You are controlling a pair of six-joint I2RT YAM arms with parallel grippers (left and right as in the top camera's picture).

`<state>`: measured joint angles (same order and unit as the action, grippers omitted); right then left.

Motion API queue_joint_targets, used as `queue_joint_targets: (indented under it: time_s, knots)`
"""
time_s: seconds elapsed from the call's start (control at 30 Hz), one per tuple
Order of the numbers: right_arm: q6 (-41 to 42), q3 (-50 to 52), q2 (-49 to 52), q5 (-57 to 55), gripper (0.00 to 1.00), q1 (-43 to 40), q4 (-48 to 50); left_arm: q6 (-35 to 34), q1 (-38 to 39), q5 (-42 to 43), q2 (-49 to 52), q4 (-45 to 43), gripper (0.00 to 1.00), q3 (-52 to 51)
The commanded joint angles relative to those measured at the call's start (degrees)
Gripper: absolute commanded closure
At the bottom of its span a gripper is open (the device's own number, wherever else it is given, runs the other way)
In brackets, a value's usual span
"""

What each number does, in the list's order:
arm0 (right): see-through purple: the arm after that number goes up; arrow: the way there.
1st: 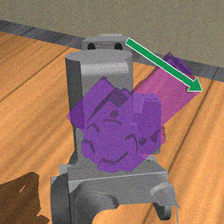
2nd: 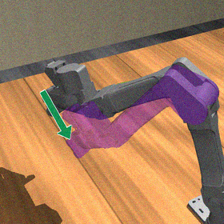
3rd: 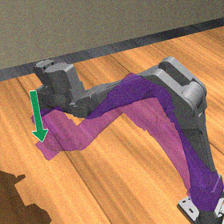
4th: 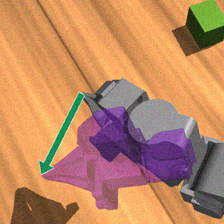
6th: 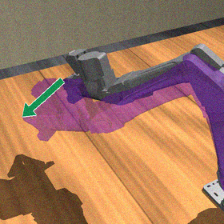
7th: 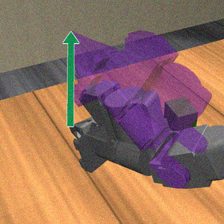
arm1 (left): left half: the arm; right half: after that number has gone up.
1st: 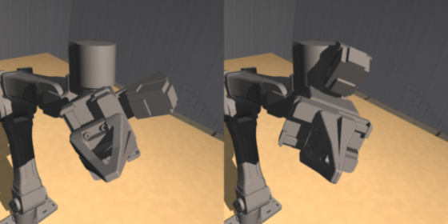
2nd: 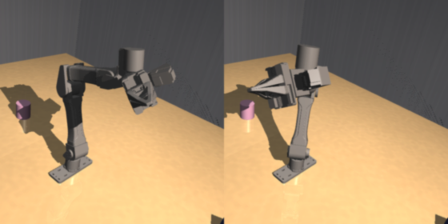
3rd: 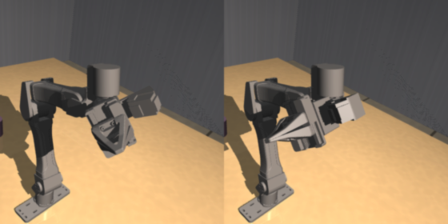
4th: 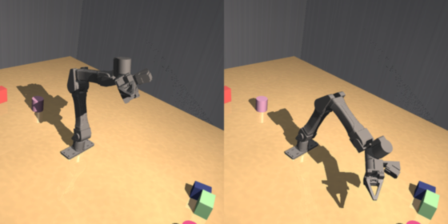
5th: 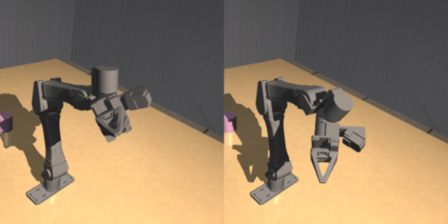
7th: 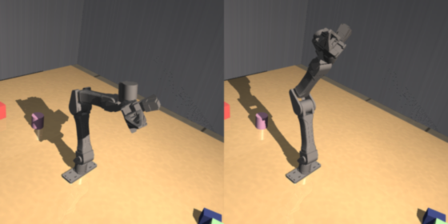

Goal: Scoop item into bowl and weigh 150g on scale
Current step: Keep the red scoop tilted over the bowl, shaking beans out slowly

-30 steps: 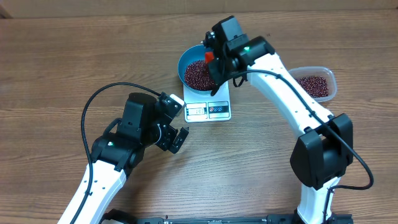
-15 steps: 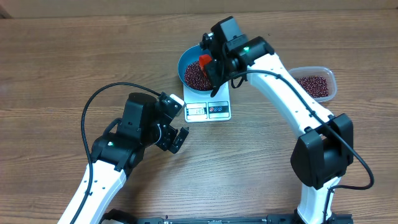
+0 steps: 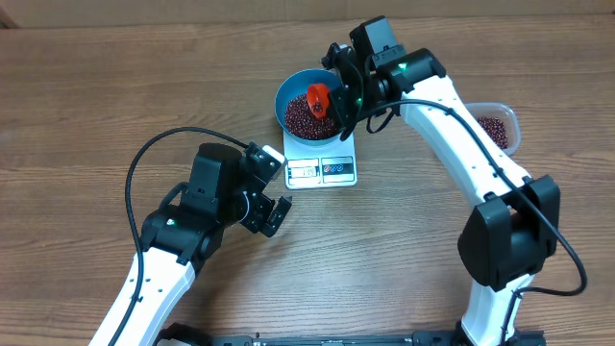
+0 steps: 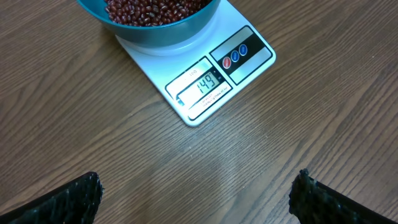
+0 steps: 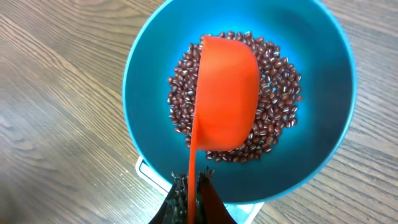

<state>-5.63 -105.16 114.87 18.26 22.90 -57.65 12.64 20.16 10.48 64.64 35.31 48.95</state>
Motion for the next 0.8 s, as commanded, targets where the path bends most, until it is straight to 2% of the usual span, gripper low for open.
queue_joint_targets:
  time_s: [0.0, 0.47, 0.77]
  knots:
    - [-0.22, -1.79, -4.31, 1.57, 0.96, -0.52, 0.26, 1.31, 0.11, 0.50, 0.24, 0.02, 0.01, -0.46]
    - [-0.24, -1.79, -6.01, -0.81, 0.96, -0.52, 0.04, 1.31, 0.11, 0.50, 0.24, 0.04, 0.01, -0.46]
    - [-0.22, -1.79, -6.01, -12.09, 0.96, 2.40, -0.11, 1.31, 0.11, 0.50, 0.24, 0.02, 0.00, -0.46]
